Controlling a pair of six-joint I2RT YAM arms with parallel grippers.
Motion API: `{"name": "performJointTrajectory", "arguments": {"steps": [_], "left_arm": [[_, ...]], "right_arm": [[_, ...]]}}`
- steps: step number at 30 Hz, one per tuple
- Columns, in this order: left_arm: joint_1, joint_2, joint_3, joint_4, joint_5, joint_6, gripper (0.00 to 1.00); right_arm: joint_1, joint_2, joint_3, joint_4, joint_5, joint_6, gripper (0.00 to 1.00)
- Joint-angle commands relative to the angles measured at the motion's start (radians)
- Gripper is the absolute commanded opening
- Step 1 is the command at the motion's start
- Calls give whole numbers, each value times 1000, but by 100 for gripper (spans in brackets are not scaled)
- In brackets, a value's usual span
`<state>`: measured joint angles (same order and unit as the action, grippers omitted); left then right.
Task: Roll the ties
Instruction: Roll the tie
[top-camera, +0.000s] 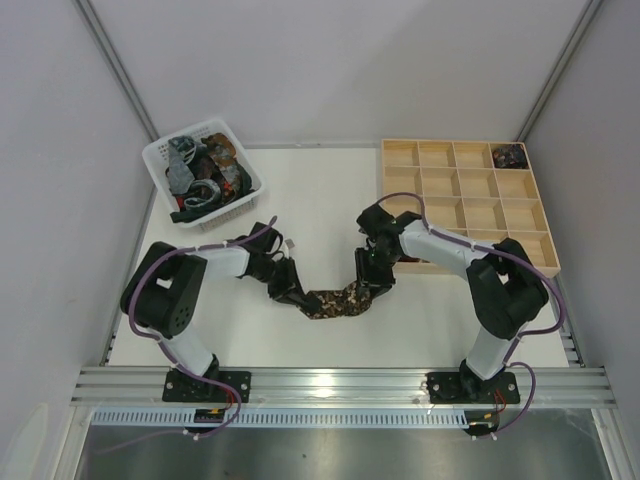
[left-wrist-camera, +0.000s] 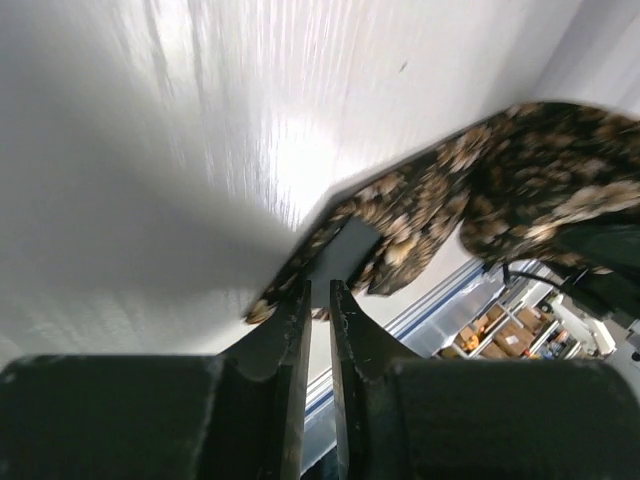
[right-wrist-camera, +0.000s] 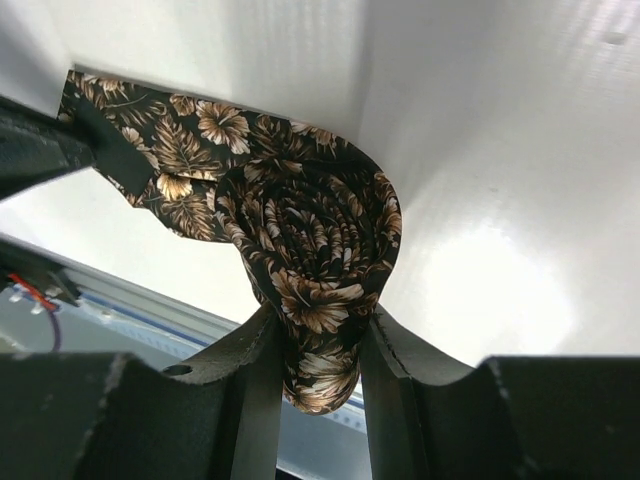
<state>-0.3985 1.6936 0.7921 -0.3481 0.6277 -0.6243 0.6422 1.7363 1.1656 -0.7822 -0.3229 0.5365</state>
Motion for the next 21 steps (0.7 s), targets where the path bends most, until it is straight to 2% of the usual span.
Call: {"name": "performJointTrajectory", "arguments": {"steps": [1,5,9,21], "left_arm": [[-37,-8,-31,50,16,-21,17],[-74,-45,-24,81,58,-63,18],[-123,-14,65,80,104,-107,18],[-191,139,200,142,168,-212,17]], "right_arm": [[7,12,77,-135,99,-32,17],[42,43,150,-202,192,-38,17],[77,72,190,-227,252,-32,17],[114,92,213,-216,292,-4,18]]}}
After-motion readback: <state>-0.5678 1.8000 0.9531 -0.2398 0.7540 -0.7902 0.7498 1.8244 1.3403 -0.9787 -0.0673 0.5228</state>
